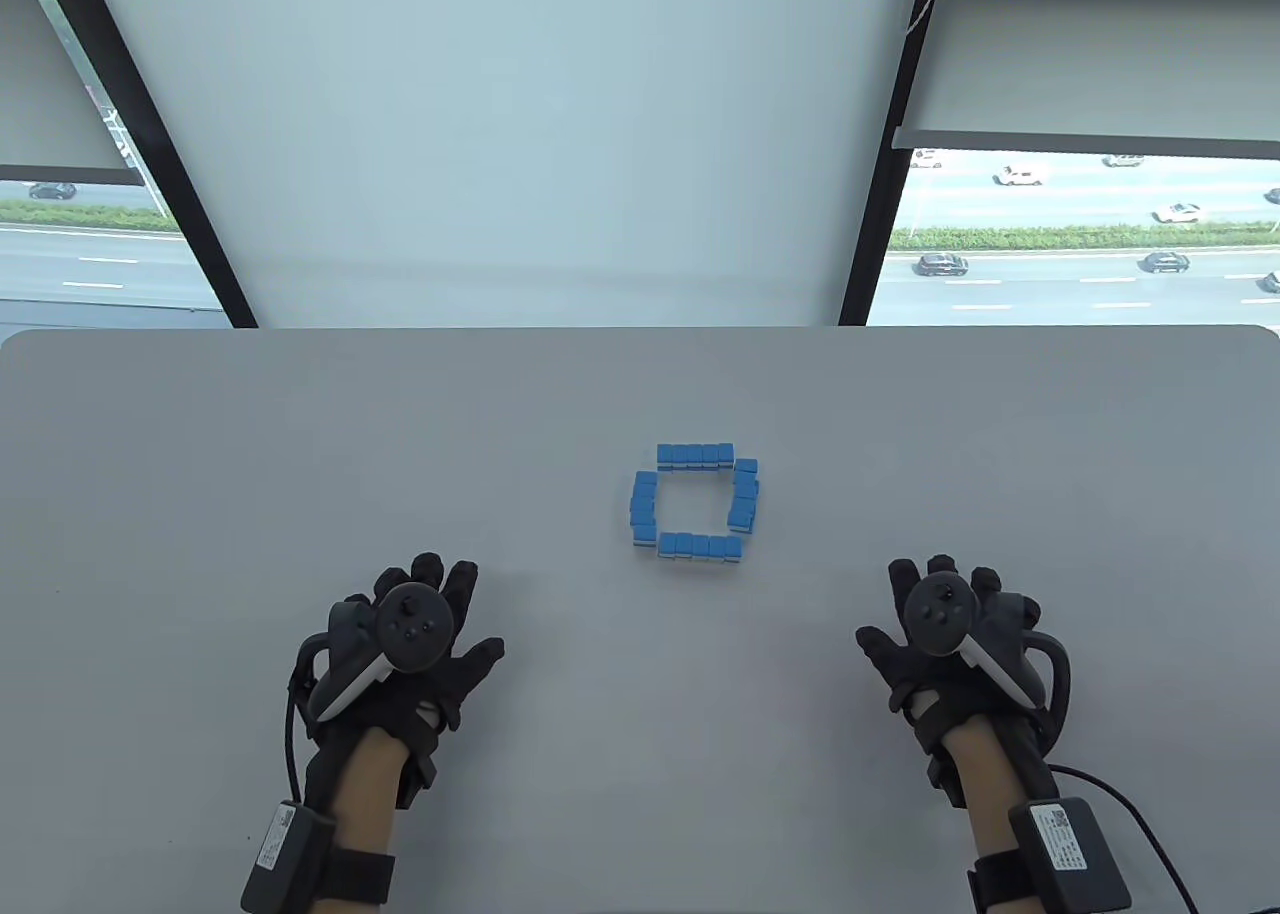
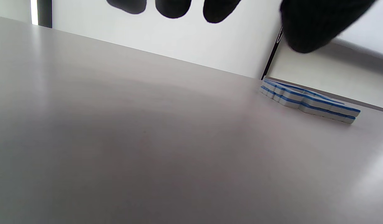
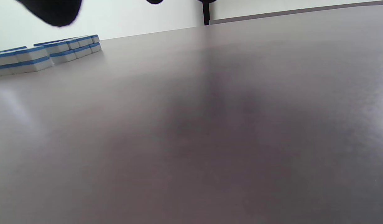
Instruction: Build mahjong tile wall
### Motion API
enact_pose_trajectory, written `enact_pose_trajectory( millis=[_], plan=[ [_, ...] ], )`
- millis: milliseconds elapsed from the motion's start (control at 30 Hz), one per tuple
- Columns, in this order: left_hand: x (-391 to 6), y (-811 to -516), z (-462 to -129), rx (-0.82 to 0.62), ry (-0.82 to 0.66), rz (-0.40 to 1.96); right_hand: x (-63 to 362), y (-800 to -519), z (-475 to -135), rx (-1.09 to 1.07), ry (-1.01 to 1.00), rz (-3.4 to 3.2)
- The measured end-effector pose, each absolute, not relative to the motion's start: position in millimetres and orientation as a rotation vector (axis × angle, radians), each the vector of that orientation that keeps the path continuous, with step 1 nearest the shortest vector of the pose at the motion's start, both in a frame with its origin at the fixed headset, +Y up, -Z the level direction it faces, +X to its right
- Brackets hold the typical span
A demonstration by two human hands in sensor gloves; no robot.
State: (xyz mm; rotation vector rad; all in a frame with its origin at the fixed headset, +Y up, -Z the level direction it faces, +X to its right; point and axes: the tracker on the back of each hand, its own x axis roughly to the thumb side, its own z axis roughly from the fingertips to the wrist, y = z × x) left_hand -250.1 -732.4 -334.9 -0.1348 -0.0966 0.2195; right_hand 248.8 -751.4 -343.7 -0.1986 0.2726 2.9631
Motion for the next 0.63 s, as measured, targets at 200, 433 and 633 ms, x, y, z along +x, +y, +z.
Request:
enact_pose_trajectory(
  millis=[200, 433, 633],
  plan=[
    [-249.4, -733.7, -334.8, -0.134, -0.096, 0.223, 249.5, -754.7, -342.5, -0.211, 0.310, 2.977],
    [-247.3, -735.4, -336.3, -0.151, -0.104, 0.217, 248.3, -754.7, -341.4, -0.210, 0.295, 2.980],
    [-247.0, -737.8, -336.8, -0.167, -0.103, 0.213, 245.8, -753.4, -341.4, -0.193, 0.292, 2.991]
  ],
)
